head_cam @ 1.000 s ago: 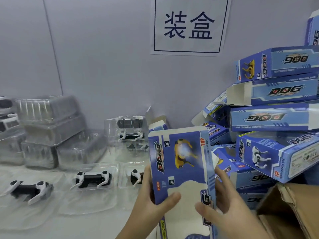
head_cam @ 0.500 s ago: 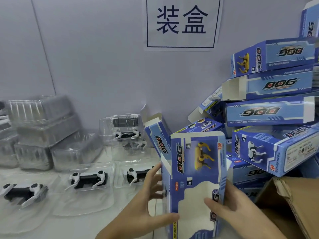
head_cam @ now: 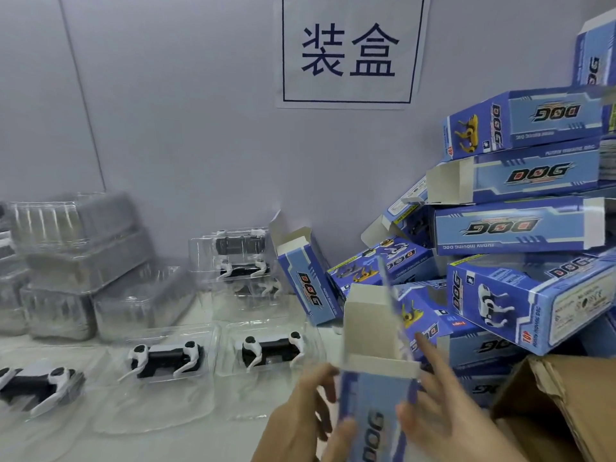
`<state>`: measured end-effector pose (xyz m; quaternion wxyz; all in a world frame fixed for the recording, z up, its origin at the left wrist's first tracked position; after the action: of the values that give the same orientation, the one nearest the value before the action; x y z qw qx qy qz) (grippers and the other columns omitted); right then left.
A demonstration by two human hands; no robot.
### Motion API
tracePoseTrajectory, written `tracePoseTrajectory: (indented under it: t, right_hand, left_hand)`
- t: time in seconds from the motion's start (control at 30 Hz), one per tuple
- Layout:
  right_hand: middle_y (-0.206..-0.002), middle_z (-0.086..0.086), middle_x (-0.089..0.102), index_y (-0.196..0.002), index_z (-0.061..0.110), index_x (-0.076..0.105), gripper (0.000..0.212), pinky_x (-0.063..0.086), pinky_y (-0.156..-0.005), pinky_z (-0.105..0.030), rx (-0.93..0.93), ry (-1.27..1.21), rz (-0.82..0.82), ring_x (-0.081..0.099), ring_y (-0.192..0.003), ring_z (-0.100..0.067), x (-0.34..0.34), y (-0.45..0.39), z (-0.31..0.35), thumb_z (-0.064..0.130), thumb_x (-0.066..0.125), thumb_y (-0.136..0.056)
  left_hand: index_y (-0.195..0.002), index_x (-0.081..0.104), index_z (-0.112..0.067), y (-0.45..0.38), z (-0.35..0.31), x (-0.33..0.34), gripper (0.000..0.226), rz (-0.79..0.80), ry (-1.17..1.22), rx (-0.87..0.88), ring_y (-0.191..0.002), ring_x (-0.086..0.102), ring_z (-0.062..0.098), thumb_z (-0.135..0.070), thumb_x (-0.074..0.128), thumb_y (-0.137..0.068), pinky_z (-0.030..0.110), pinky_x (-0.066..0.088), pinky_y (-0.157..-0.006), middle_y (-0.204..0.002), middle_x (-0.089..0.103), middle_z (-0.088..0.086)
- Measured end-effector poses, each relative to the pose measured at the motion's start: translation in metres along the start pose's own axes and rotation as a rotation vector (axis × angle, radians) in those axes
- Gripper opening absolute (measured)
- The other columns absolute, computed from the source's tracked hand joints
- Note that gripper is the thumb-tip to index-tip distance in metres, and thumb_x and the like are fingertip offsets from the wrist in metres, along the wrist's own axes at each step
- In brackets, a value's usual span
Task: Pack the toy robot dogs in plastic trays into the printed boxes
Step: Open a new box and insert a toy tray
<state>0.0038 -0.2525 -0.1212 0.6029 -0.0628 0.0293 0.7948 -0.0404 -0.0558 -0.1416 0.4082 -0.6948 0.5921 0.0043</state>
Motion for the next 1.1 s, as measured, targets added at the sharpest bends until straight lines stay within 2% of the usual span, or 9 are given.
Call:
tracePoseTrajectory:
  t: [0.07,0.13,0.23,0.4,0.53,0.63,0.8,0.93,1.1]
  right_hand:
    - [-0.145,-0.002,0.059,-0.141,0.029,0.042,0.089,0.045,-0.109,-0.033,-0.047,0.117,0.043,0.057,-0.127,-0.014,0.004,0.0,-0.004,-0.006,0.087,-0.073]
    - [-0.131,0.003,0.069,-0.131,0.031,0.053,0.096,0.054,-0.097,-0.024,-0.078,0.13,0.019,0.067,-0.114,-0.003,0.0,0.0,-0.002,0.027,0.104,-0.05]
    - [-0.107,0.014,0.078,-0.124,0.04,0.056,0.124,0.061,-0.088,-0.029,-0.034,0.118,0.017,0.072,-0.102,-0.001,-0.007,-0.006,0.001,0.068,0.097,-0.01]
    - [-0.093,0.042,0.067,-0.119,0.046,0.049,0.099,0.051,-0.06,-0.006,-0.058,0.103,-0.046,0.063,-0.086,0.022,-0.005,-0.007,0.013,0.034,0.104,-0.038]
    - [-0.085,0.026,0.073,-0.113,0.042,0.045,0.097,0.048,-0.058,-0.011,-0.058,0.148,-0.2,0.066,-0.073,0.014,-0.005,-0.006,0.004,0.036,0.105,-0.037]
    - [-0.093,0.021,0.071,-0.121,0.035,0.043,0.108,0.047,-0.058,-0.009,-0.105,0.164,-0.197,0.061,-0.076,0.022,0.0,-0.008,0.001,0.039,0.103,-0.032]
    - [-0.12,0.013,0.068,-0.134,0.039,0.036,0.126,0.052,-0.065,-0.012,-0.08,0.174,-0.169,0.071,-0.086,0.004,0.009,-0.007,-0.004,0.059,0.095,-0.024]
    - [-0.127,0.015,0.06,-0.123,0.047,0.031,0.111,0.054,-0.079,-0.022,-0.105,0.197,-0.225,0.07,-0.1,-0.008,0.015,-0.003,-0.002,0.045,0.102,-0.038]
    - [-0.134,0.009,0.055,-0.154,0.037,0.019,0.142,0.052,-0.105,-0.048,-0.121,0.118,-0.2,0.063,-0.119,-0.023,0.018,-0.003,0.004,0.024,0.105,-0.042]
  left_hand:
    - [-0.122,0.049,-0.058,-0.001,-0.01,-0.003,0.033,-0.069,-0.092,0.148,-0.069,0.064,0.002,-0.043,0.053,-0.093,0.01,0.05,-0.069,-0.098,0.059,-0.017]
    - [-0.12,0.061,-0.048,-0.001,-0.014,-0.005,0.036,-0.15,-0.205,0.264,-0.075,0.063,0.002,-0.023,0.052,-0.096,0.013,0.051,-0.07,-0.101,0.057,-0.017]
    - [-0.129,0.065,-0.046,-0.004,-0.011,-0.009,0.04,-0.173,-0.241,0.298,-0.085,0.061,0.004,-0.02,0.049,-0.103,0.016,0.052,-0.076,-0.111,0.053,-0.016]
    - [-0.128,0.069,-0.025,-0.022,0.021,-0.039,0.031,-0.196,-0.474,0.188,-0.11,0.064,0.018,-0.035,0.067,-0.098,0.034,0.057,-0.089,-0.129,0.056,-0.003]
    - [-0.148,0.057,-0.029,-0.026,0.068,-0.061,0.085,0.097,-0.891,-0.086,-0.149,0.043,0.034,-0.078,0.068,-0.08,0.046,0.033,-0.121,-0.16,0.046,0.007]
    - [-0.135,0.07,-0.034,-0.024,0.081,-0.059,0.092,0.212,-1.023,-0.109,-0.13,0.064,0.033,-0.083,0.08,-0.058,0.047,0.046,-0.112,-0.146,0.063,0.009]
    - [-0.109,0.082,-0.032,-0.029,0.085,-0.05,0.065,0.124,-0.951,-0.111,-0.1,0.077,0.032,-0.059,0.098,-0.053,0.057,0.059,-0.09,-0.121,0.076,0.01]
    - [-0.105,0.082,-0.034,-0.03,0.086,-0.05,0.052,-0.013,-0.902,-0.139,-0.098,0.076,0.031,-0.047,0.099,-0.058,0.066,0.053,-0.095,-0.119,0.076,0.007]
    - [-0.118,0.076,-0.037,-0.039,0.07,-0.06,0.039,-0.278,-0.628,-0.184,-0.11,0.072,0.024,-0.045,0.084,-0.08,0.067,0.043,-0.106,-0.123,0.071,-0.007]
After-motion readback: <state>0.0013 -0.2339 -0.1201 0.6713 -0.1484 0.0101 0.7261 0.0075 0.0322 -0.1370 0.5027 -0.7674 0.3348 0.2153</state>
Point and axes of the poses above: each hand's wrist, its own y-axis away from the middle knuckle, its own x-axis out of the palm, z = x × y, the point moved 4 cm from there along -y, towards the middle knuckle
